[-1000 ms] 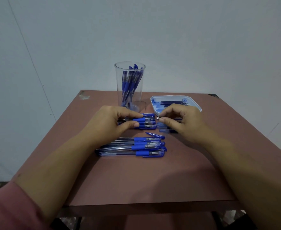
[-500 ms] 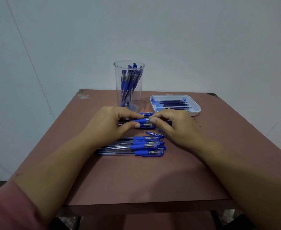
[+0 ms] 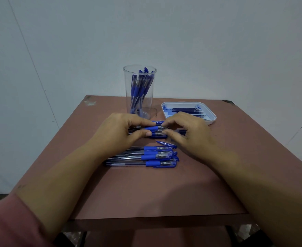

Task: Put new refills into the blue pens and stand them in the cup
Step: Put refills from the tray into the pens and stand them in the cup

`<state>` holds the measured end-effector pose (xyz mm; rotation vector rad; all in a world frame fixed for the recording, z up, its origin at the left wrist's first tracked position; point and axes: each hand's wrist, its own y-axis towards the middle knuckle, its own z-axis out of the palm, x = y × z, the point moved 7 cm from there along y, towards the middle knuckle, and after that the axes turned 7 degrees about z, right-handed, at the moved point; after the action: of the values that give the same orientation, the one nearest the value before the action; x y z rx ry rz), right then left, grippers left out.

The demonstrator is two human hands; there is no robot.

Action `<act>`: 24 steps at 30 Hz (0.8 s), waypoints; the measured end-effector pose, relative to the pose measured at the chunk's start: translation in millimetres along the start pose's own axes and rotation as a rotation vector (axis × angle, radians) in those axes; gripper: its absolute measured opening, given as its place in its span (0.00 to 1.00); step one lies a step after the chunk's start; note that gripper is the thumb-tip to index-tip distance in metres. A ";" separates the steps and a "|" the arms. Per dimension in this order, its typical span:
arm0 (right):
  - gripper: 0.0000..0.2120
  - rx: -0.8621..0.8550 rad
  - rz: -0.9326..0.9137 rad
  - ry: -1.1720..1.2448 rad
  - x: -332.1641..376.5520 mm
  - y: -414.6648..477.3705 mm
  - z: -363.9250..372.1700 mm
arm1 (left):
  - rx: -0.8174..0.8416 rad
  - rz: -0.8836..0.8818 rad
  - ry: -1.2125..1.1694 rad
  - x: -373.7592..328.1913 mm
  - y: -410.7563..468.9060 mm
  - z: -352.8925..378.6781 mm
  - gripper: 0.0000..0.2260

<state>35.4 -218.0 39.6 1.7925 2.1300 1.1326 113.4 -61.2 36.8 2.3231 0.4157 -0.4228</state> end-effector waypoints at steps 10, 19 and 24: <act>0.07 0.021 0.007 0.019 2.2 0.2 0.0 | 0.010 0.001 0.012 -1.5 0.4 -0.5 0.15; 0.07 0.028 0.000 0.023 3.3 -0.5 -0.4 | 0.003 0.004 0.011 -2.3 0.4 -0.8 0.15; 0.10 0.060 0.025 0.026 1.4 0.7 2.4 | 0.003 0.015 0.009 -3.0 0.5 -0.5 0.14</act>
<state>36.8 -215.7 38.8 1.8450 2.1850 1.1149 111.1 -61.7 38.7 2.3303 0.4019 -0.4062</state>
